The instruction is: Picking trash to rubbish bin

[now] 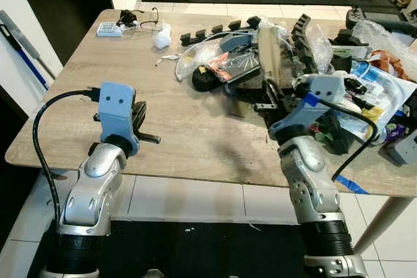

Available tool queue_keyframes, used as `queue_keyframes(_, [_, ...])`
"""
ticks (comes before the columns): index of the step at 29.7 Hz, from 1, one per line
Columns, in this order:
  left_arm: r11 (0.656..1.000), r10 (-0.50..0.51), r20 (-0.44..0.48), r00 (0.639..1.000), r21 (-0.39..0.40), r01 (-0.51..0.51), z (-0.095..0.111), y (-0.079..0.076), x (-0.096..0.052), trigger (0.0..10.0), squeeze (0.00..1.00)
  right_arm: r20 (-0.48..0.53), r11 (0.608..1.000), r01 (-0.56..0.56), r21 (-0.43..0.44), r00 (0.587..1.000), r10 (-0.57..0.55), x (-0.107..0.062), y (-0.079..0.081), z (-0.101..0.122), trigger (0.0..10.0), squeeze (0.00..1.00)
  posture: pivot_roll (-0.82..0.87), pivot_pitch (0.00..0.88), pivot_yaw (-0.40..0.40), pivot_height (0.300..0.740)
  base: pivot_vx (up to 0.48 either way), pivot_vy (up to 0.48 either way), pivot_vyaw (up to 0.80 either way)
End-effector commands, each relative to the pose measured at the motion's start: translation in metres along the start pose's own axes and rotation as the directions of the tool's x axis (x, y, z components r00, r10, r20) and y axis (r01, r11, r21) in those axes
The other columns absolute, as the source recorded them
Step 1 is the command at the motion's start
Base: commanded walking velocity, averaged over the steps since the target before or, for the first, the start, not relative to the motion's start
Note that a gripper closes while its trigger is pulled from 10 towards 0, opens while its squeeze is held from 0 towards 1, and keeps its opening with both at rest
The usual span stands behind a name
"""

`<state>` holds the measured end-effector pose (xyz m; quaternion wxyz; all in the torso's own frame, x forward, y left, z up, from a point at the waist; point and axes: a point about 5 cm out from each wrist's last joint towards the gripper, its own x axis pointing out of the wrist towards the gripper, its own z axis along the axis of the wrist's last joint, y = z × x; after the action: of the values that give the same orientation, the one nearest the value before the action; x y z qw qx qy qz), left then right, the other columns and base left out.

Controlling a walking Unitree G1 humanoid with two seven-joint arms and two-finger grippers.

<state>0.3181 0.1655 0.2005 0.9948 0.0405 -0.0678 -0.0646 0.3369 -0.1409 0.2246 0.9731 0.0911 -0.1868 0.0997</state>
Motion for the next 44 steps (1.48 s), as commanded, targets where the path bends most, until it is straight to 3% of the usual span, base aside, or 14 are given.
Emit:
queue_keyframes(1, [1.0, 0.028, -0.048, 0.998, 0.006, -0.027, -0.009, 0.007, -0.003, 10.0, 0.0, -0.023, 0.999, -0.008, -0.039, 1.0, 0.007, 0.001, 0.002, -0.003, 10.0, 0.0, 0.02, 0.166, 0.015, 0.74, 0.0, 0.0, 0.0])
queue_keyframes(6, [0.999, 0.042, -0.037, 0.998, -0.008, -0.042, -0.008, 0.008, -0.002, 10.0, 0.0, -0.041, 0.994, 0.0, -0.109, 0.999, -0.005, 0.005, 0.002, -0.004, 10.0, 0.0, 0.01, 0.163, 0.005, 0.74, 0.0, 0.0, 0.0])
queue_keyframes(7, [0.998, 0.051, -0.036, 0.998, 0.021, -0.05, -0.009, 0.009, -0.002, 10.0, 0.0, -0.047, 0.994, 0.011, -0.108, 0.999, -0.016, 0.006, 0.001, -0.004, 10.0, 0.0, 0.01, 0.159, -0.001, 0.74, 0.0, 0.0, 0.0])
queue_keyframes(16, [0.997, 0.068, -0.015, 0.998, 0.025, -0.068, -0.003, 0.01, 0.003, 10.0, 0.0, -0.021, 0.996, -0.019, -0.089, 1.0, 0.017, 0.013, 0.003, 0.001, 10.0, 0.0, 0.01, 0.162, -0.005, 0.74, 0.0, 0.0, 0.0])
queue_keyframes(20, [0.997, 0.076, -0.022, 0.997, 0.009, -0.076, -0.004, 0.017, 0.004, 10.0, 0.0, 0.005, 0.991, -0.106, -0.085, 0.994, 0.107, 0.021, 0.025, 0.009, 10.0, 0.0, 0.1, 0.193, 0.103, 0.74, 0.0, 0.0, 0.0])
queue_keyframes(22, [0.999, 0.047, -0.019, 0.999, 0.028, -0.047, -0.001, 0.013, 0.005, 10.0, 0.0, 0.033, 0.986, -0.152, -0.072, 0.987, 0.155, 0.023, 0.035, 0.016, 10.0, 0.0, 0.07, 0.191, 0.07, 0.74, 0.0, 0.0, 0.0])
queue_keyframes(24, [0.999, 0.047, -0.019, 0.999, 0.028, -0.047, -0.001, 0.013, 0.005, 10.0, 0.0, 0.033, 0.986, -0.152, -0.072, 0.987, 0.155, 0.023, 0.035, 0.016, 10.0, 0.0, 0.07, 0.191, 0.07, 0.74, 0.0, 0.0, 0.0])
queue_keyframes(25, [0.998, 0.023, -0.005, 1.0, 0.057, -0.022, 0.004, 0.008, 0.008, 10.0, 0.0, 0.042, 0.985, -0.162, -0.061, 0.985, 0.164, 0.025, 0.035, 0.019, 10.0, 0.0, 0.07, 0.216, 0.031, 0.74, 0.0, 0.0, 0.0])
queue_keyframes(29, [0.997, 0.078, 0.009, 0.997, 0.018, -0.078, 0.008, 0.017, 0.007, 10.0, 0.0, 0.063, 0.974, -0.216, -0.061, 0.973, 0.22, 0.03, 0.049, 0.027, 10.0, 0.0, 0.03, 0.212, 0.029, 0.74, 0.0, 0.0, 0.0])
queue_keyframes(39, [0.995, 0.1, -0.001, 0.995, 0.013, -0.1, 0.004, 0.015, 0.002, 10.0, 0.0, 0.03, 0.982, -0.182, -0.058, 0.982, 0.184, 0.021, 0.039, 0.015, 10.0, 0.0, 0.03, 0.198, -0.007, 0.74, 0.0, 0.0, 0.0])
queue_keyframes(44, [0.994, 0.099, -0.017, 0.995, 0.057, -0.098, -0.003, 0.011, 0.002, 10.0, 0.0, -0.006, 0.996, -0.084, -0.033, 0.996, 0.084, 0.005, 0.02, 0.001, 10.0, 0.0, 0.01, 0.163, -0.041, 0.74, 0.0, 0.0, 0.0])
